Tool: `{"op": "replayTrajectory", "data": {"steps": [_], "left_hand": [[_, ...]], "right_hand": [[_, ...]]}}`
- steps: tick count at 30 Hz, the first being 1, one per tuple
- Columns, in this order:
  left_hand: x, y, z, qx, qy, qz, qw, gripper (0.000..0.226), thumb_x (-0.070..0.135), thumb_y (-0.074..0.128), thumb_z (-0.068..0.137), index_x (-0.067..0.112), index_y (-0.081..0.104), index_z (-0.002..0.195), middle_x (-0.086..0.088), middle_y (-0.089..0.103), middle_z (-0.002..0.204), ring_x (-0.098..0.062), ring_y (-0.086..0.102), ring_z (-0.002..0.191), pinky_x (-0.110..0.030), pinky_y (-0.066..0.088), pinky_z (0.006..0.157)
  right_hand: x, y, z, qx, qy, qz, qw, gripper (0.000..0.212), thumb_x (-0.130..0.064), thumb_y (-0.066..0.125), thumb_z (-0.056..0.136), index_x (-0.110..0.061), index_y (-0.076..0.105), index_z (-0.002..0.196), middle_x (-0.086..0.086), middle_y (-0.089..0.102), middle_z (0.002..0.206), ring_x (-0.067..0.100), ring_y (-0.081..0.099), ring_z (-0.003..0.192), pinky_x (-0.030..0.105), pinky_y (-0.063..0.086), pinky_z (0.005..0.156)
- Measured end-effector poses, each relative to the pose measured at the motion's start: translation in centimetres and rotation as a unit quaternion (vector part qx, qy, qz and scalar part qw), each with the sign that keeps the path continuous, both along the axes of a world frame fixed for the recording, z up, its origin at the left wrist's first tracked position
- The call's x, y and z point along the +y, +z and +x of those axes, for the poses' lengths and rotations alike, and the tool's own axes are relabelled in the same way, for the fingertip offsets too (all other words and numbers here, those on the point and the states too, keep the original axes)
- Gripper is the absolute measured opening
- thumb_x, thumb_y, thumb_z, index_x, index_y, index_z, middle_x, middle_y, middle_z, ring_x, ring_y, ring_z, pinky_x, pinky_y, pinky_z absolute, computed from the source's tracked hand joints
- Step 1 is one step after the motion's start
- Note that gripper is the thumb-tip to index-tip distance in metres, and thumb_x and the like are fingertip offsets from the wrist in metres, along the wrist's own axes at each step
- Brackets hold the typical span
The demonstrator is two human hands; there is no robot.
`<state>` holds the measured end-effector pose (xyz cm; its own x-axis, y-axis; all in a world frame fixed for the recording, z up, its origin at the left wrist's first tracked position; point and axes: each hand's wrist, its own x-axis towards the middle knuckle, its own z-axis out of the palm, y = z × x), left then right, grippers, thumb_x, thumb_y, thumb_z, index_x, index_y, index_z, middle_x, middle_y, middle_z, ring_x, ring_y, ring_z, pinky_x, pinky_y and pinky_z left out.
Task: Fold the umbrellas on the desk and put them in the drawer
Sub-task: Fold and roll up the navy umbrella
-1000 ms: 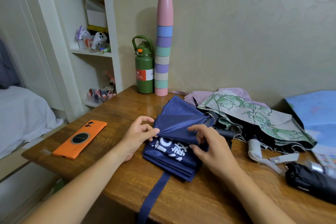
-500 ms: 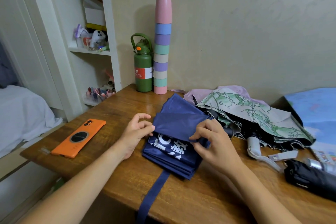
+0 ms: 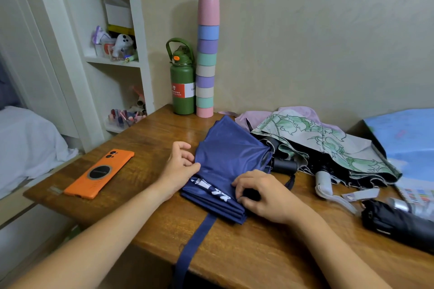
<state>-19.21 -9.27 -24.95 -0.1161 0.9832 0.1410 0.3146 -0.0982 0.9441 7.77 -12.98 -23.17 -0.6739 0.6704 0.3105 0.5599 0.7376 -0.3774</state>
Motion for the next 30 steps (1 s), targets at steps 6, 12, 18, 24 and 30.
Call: {"op": "replayTrajectory", "data": {"steps": [6,12,18,24,30], "left_hand": [[0.4,2.2,1.4,0.24,0.01,0.215,0.947,0.037,0.015,0.059,0.098,0.02,0.059,0.134,0.004,0.057,0.134,-0.012,0.05,0.124,-0.029,0.04,0.105],[-0.1,-0.7,2.9,0.515,-0.139,0.144,0.834,0.074,0.063,0.002,0.096,0.034,-0.001,0.164,0.014,-0.018,0.169,-0.005,-0.024,0.153,-0.038,-0.008,0.128],[-0.3,-1.5,2.8,0.539,-0.156,0.075,0.824,0.078,0.068,0.025,0.102,0.04,-0.022,0.158,0.017,-0.037,0.162,-0.005,-0.04,0.146,-0.048,-0.016,0.125],[-0.5,-1.3,2.8,0.53,-0.166,0.061,0.829,0.08,0.071,0.026,0.101,0.042,-0.023,0.158,0.016,-0.038,0.161,-0.006,-0.041,0.146,-0.053,-0.016,0.124],[-0.3,-1.3,2.9,0.523,-0.171,0.044,0.834,0.081,0.072,0.025,0.1,0.042,-0.022,0.158,0.016,-0.038,0.162,-0.006,-0.04,0.146,-0.056,-0.011,0.125]], "right_hand": [[0.2,-0.2,0.1,0.006,0.007,-0.023,1.0,0.011,-0.019,0.07,0.086,-0.029,0.067,0.088,-0.016,0.063,0.108,0.007,0.058,0.11,0.026,0.043,0.1],[0.5,-0.1,0.6,0.017,0.018,-0.034,0.999,0.007,-0.023,0.073,0.086,-0.03,0.072,0.088,-0.016,0.065,0.098,0.007,0.061,0.099,0.03,0.049,0.093],[0.7,1.0,0.4,0.049,-0.012,0.015,0.999,0.005,-0.027,0.064,0.093,-0.027,0.068,0.09,-0.014,0.065,0.089,0.005,0.06,0.086,0.025,0.048,0.083],[6.3,2.4,1.1,0.123,-0.257,0.062,0.957,0.019,-0.015,0.064,0.091,-0.019,0.069,0.108,-0.005,0.066,0.101,0.016,0.061,0.095,0.024,0.043,0.083],[10.6,2.5,-0.1,-0.012,-0.358,-0.05,0.932,0.032,-0.038,0.056,0.1,-0.008,0.063,0.103,0.016,0.07,0.105,0.038,0.063,0.1,0.041,0.049,0.082]]}}
